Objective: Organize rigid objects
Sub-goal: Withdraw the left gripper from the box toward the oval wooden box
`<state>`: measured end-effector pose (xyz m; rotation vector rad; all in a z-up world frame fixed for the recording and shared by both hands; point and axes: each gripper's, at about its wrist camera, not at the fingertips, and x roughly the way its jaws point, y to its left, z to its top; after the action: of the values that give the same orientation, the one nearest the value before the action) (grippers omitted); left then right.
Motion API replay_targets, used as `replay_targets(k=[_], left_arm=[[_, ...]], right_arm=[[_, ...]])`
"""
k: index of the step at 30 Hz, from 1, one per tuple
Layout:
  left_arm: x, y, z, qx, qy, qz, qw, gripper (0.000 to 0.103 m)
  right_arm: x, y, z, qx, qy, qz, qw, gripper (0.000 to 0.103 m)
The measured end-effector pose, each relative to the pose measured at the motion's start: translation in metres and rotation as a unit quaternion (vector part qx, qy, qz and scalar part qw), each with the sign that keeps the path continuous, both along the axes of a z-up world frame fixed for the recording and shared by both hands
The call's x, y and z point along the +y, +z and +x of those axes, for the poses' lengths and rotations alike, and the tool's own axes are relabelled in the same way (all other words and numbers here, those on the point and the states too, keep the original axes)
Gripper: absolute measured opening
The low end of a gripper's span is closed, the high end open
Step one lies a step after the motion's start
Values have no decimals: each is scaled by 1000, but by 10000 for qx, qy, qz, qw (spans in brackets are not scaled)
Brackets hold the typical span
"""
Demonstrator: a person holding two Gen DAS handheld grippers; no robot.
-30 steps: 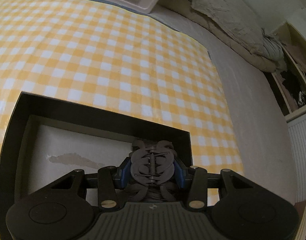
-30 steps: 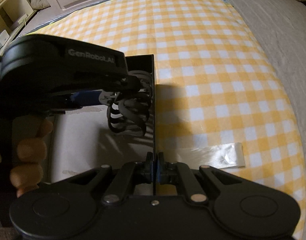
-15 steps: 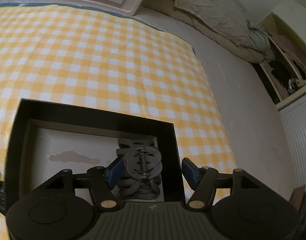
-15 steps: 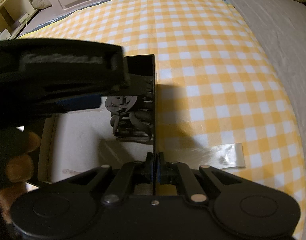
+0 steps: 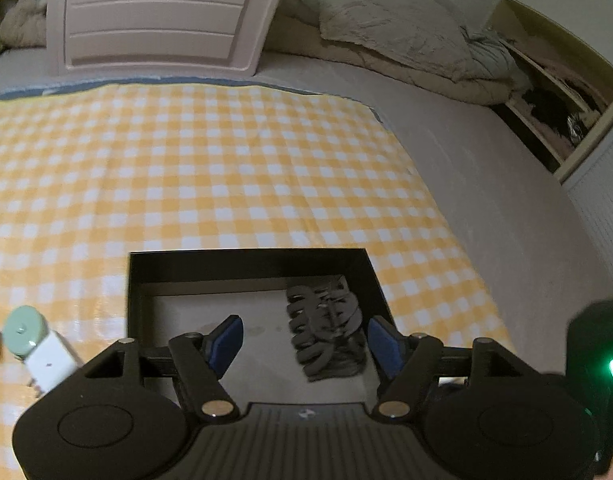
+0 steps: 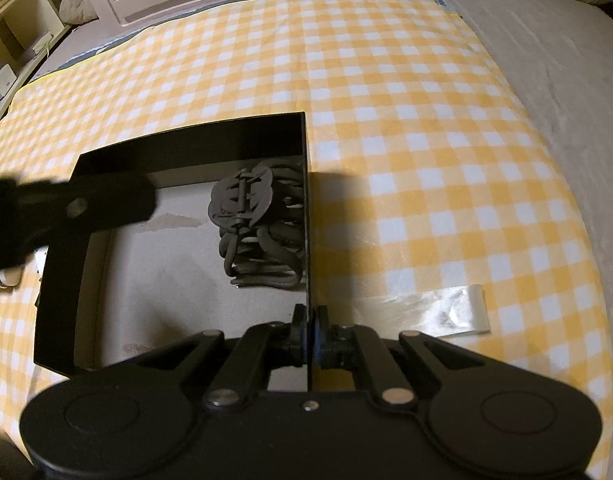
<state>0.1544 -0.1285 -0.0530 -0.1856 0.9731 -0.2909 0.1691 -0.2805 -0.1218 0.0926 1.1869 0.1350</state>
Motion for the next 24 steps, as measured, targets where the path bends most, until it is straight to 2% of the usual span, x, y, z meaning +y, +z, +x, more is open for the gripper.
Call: replay_targets(k=[7,11,18,24], left_arm=[[15,14,-27,-246,-134,398,9988,82],[25,22,-42,-343,-204,495,9980,94],[35,33,-62,-554,-257,776,9951,103],[46,39,-75,-647,-176,835,9942,103]], right_arm=[[3,1,-1,-70,-77,-99,9999,3],[5,1,0,-105,-72,-178,9998,3],[5,3,-2,-133,-89,-218,9996,3],[5,3,-4,-137,-82,-198,9997,3]])
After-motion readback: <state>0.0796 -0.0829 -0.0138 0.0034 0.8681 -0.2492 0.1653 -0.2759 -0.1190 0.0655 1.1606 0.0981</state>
